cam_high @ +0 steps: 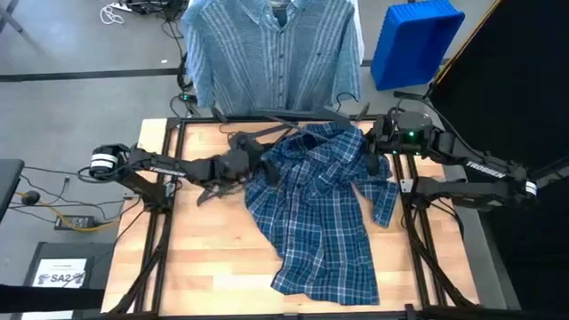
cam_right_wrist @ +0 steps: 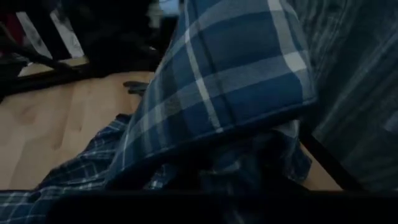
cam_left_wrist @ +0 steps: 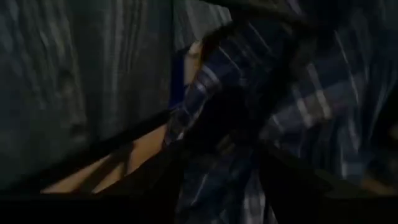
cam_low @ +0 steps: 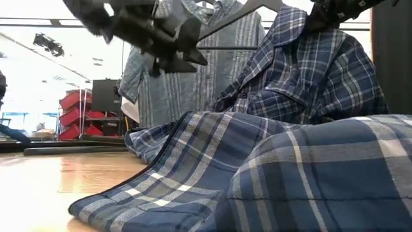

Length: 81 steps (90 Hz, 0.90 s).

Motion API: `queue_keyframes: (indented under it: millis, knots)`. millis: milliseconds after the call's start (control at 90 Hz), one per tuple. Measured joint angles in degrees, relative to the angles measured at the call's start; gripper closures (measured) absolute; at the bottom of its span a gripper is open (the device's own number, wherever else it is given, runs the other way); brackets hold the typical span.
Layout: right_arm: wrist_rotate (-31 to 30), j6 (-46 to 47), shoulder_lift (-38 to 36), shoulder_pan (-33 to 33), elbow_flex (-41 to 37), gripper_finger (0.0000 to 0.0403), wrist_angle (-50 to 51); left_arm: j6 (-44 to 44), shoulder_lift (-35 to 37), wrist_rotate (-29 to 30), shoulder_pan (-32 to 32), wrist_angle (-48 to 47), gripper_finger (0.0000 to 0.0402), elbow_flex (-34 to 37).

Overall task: Hang clothes
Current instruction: Insert the black hanger into the blue shirt

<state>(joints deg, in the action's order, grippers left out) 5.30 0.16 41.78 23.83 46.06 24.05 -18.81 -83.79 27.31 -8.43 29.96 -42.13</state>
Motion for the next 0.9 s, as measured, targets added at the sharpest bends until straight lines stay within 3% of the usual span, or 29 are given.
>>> queue_keyframes:
  millis: [289, 422, 733, 900]
  knots:
    - [0.28, 0.27, 0.02, -0.09, 0.0, 0.0403, -1.57, 0.41, -8.11, -9.27, -8.56, 3.83, 0.0204, -0.23]
    - [0.29, 0.28, 0.04, -0.11, 0.0, 0.0403, -1.55, -1.22, -11.26, -16.08, -10.75, 10.68, 0.018, -1.28]
    - [0.38, 0.33, 0.04, -0.12, 0.0, 0.0403, -1.77, -0.69, -21.56, -20.34, -12.18, 6.61, 0.0112, -12.93]
    - [0.66, 0.94, 0.04, -0.13, 0.0, 0.0403, -1.77, -0.98, -26.57, -19.74, -13.45, 2.71, 0.0101, -18.22]
